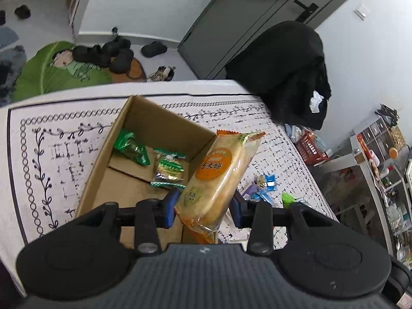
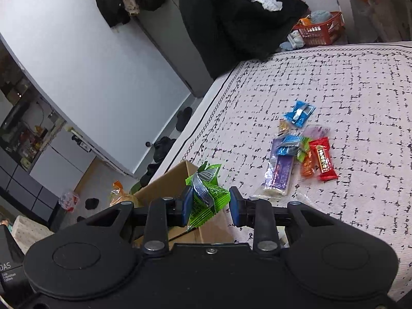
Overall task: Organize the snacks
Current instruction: 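Carry both held packets over the cardboard box, then open both grippers to drop the packets into the box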
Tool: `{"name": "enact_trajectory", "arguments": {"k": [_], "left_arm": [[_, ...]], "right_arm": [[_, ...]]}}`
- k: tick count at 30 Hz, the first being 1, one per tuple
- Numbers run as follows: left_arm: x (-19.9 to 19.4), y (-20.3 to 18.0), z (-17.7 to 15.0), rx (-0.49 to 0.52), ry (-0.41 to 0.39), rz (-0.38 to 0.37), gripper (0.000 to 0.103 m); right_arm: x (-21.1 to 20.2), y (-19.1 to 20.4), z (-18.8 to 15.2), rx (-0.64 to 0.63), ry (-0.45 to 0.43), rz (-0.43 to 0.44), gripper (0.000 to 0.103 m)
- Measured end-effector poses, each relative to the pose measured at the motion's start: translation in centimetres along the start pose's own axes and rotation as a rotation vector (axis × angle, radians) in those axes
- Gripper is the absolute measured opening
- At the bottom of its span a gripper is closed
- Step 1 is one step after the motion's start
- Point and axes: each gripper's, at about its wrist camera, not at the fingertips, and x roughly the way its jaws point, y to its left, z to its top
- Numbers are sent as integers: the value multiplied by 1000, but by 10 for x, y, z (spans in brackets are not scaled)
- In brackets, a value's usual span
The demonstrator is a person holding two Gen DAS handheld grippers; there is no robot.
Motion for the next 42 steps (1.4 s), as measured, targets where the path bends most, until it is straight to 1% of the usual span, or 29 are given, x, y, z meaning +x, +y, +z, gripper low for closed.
{"name": "enact_trajectory", "arguments": {"k": [6,9,11,17,19,23,25,26,27,28,29,31,33,35,36,37,38,39,41,42], "left_arm": [[13,14,6,-65,33,14,41],[17,18,9,-80,49,9,41],[19,18,10,-74,54,23,41],[26,29,15,-110,74,26,41],[28,35,17,-124,72,37,44],[26,50,20,-178,61,59,45],[24,54,21,-202,59,58,48],[22,56,22,-210,55,58,48],[21,56,23,-211,51,60,49],[20,57,23,-209,44,65,51],[19,57,24,-206,38,72,52],[18,57,26,-203,29,87,55],[16,58,27,-203,22,99,56],[16,57,28,-196,24,102,61],[15,57,29,-194,27,103,66],[15,55,28,-190,32,105,72],[15,53,28,-182,37,107,74],[15,51,28,-171,38,107,77],[16,45,26,-147,28,112,81],[15,44,25,-141,22,122,84]], "right_arm": [[17,12,1,-29,36,-27,30],[28,23,5,-51,50,-34,30],[35,31,6,-64,54,-38,30],[55,50,3,-83,70,-23,30],[59,55,2,-88,74,-18,30],[67,64,1,-95,87,-7,31],[70,67,2,-99,92,2,34],[69,68,2,-101,89,7,38],[68,69,3,-103,88,11,43],[67,69,3,-105,81,9,53],[65,69,4,-110,69,6,57],[59,68,6,-131,56,-8,58],[54,63,7,-139,47,-16,63],[47,57,8,-146,35,-38,72],[43,54,8,-151,27,-51,75],[39,50,9,-153,20,-62,80],[36,46,10,-155,18,-70,83],[32,43,11,-161,17,-78,83],[26,38,12,-186,22,-91,86],[23,36,13,-198,19,-96,87]]}}
